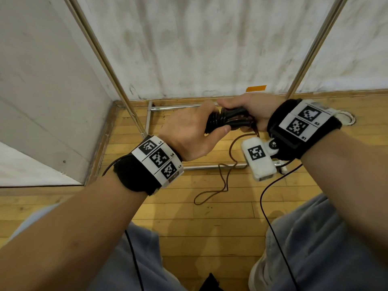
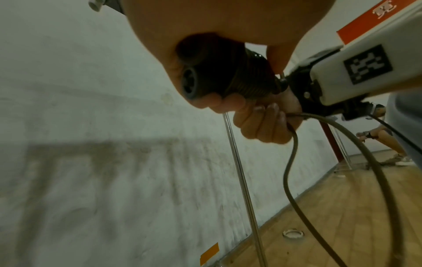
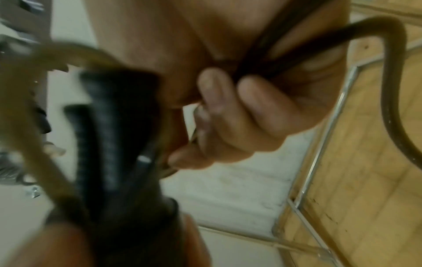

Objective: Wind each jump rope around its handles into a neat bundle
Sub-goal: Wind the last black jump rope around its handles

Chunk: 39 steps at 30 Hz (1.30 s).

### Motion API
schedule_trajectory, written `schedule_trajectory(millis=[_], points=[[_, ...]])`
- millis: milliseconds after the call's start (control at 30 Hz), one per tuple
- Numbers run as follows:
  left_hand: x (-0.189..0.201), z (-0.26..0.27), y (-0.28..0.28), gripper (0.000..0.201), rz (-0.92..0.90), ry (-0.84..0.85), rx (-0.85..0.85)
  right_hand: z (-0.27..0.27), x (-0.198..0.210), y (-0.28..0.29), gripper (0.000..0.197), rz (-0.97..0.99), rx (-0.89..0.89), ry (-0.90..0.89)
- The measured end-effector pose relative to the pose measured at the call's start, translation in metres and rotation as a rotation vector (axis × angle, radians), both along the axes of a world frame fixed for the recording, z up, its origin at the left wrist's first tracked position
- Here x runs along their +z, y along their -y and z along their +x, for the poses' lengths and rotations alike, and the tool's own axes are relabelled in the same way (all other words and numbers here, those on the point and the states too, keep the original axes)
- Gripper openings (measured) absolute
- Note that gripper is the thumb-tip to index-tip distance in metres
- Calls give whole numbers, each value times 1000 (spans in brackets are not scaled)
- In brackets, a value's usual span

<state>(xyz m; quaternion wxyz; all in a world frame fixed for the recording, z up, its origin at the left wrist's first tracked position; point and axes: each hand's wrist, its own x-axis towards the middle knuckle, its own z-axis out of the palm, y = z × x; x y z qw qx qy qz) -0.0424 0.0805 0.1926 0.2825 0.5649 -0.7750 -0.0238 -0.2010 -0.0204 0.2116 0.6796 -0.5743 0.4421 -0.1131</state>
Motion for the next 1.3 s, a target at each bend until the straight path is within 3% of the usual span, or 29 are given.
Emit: schedule_trajectory(millis=[67,167,267,367,467,567,733,833,900,967,1033,1133,1200,1300], points=[[4,0,-2,34,20,-102,5,2,-6,-4,25,161,33,142],[10,1,1,29,60,-239,91,9,-11,-11,44,219,50,269],[15,7,5,33,46,-427,161,23,-8,-19,27,181,-31,337],[16,10,8,36,53,-521,179,35,-9,-30,25,-24,-175,328],[16,13,16,30,82,-640,257,41,-11,-38,25,-437,-219,163],[17,19,26,23,125,-749,346,40,-18,-39,17,-869,-63,-145],[22,13,22,20,239,-760,267,21,-20,-14,24,-1180,-112,-600],[27,4,17,21,311,-786,143,21,-19,-2,22,-1107,-214,-587],[32,0,14,24,362,-815,63,27,-19,-6,21,-1008,-274,-435],[36,-3,11,26,398,-847,6,34,-21,-17,35,-812,-146,-230],[40,0,11,26,405,-904,8,41,-25,-29,28,-573,22,-94],[46,15,12,25,369,-938,76,46,-34,-38,17,-254,13,72],[47,28,14,25,310,-926,153,46,-36,-37,16,-328,-46,29],[43,40,20,26,223,-914,313,45,-32,-37,11,-788,-118,-142]])
